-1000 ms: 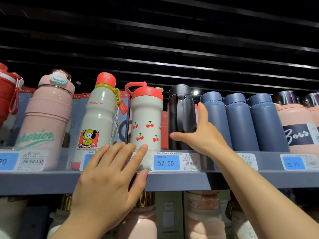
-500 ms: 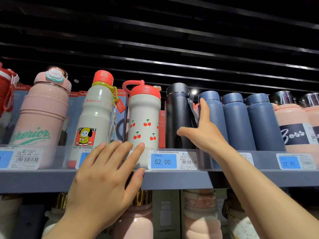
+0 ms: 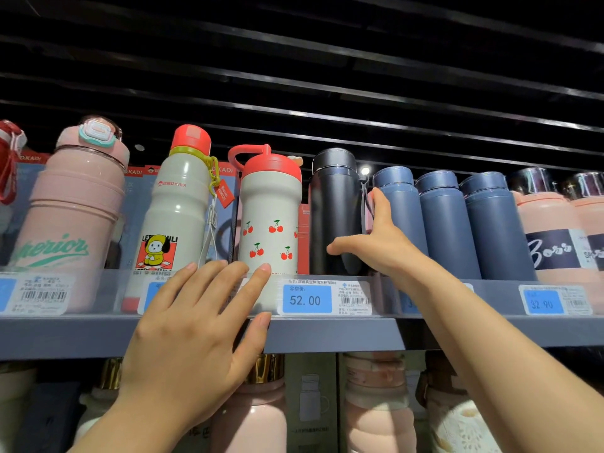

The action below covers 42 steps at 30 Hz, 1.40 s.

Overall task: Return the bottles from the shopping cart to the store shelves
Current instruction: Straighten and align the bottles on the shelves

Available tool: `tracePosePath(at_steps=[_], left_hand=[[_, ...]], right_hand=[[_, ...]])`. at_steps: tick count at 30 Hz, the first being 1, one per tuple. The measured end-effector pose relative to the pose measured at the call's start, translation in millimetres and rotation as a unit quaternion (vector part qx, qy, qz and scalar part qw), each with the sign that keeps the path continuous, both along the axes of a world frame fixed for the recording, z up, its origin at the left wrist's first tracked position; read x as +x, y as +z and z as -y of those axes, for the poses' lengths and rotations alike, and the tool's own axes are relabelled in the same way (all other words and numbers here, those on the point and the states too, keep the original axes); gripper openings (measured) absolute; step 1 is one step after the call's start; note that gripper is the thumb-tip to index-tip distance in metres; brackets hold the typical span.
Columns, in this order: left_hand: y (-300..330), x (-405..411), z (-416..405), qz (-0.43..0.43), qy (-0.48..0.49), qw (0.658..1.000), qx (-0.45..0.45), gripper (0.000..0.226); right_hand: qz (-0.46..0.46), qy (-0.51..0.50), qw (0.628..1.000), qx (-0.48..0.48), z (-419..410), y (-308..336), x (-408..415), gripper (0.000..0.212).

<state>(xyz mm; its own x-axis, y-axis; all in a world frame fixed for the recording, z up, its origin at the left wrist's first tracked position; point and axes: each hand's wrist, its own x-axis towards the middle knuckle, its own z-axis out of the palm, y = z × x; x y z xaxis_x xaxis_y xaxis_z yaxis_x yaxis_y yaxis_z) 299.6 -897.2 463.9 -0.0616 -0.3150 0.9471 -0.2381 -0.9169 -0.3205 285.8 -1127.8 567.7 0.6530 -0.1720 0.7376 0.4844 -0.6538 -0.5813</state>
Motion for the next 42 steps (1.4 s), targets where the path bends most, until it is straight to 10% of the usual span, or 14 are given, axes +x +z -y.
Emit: tracePosePath(at_steps=[11,42], left_hand=[[0,0,-1,-0.008,-0.002,1.0,-0.001,0.057],[0,-4,1,-0.02,0.0,1.0,-0.011,0.056]], right_hand=[[0.036,-0.224,0.966,-0.122,-16,-9,4,0.116],[0.011,-0.104,0.991,-0.088,-11,-5,6,0.098]])
